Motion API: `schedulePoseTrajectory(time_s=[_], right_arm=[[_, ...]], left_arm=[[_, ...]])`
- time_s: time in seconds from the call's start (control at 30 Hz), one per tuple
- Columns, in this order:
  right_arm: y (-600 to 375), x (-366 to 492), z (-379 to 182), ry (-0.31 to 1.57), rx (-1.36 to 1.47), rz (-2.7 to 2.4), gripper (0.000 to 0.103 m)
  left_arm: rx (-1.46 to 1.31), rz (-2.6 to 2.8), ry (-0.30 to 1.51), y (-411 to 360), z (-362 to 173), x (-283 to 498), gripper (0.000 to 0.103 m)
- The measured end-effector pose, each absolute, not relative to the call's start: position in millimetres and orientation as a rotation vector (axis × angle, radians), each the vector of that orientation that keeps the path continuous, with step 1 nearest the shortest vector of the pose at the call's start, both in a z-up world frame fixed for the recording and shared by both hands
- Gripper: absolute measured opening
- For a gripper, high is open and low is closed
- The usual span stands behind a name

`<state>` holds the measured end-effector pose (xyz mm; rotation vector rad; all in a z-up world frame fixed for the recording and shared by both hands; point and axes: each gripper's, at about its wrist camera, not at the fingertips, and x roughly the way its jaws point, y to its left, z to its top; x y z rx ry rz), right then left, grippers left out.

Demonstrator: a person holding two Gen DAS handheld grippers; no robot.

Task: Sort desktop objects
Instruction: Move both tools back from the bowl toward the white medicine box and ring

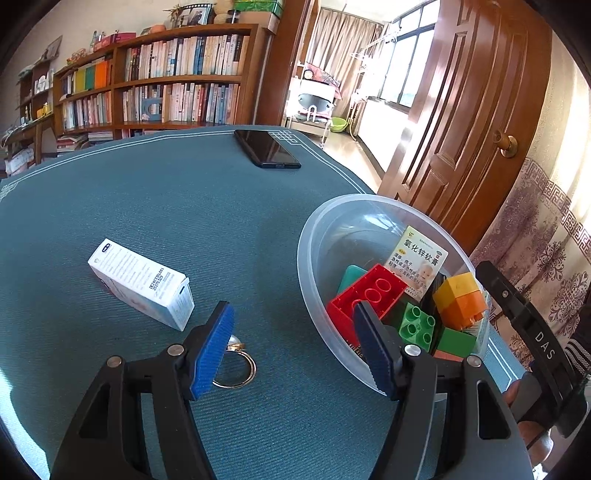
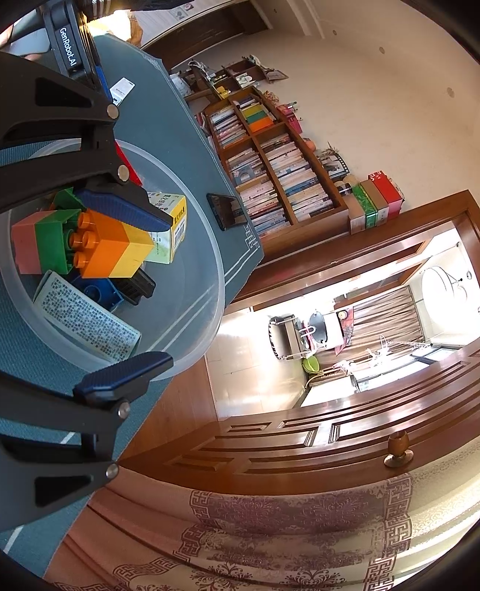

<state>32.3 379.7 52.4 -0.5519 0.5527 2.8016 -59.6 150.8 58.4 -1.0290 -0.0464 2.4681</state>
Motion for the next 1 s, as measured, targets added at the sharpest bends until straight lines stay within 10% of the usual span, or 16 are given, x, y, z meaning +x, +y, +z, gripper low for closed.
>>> schedulePoseTrajectory(time_s=[1.0], right_arm=[[369, 32, 55, 0.466, -0.561, 2.802, 0.08]], left_arm=[[-1.193, 2.624, -0.25, 77, 59, -88, 0.07]])
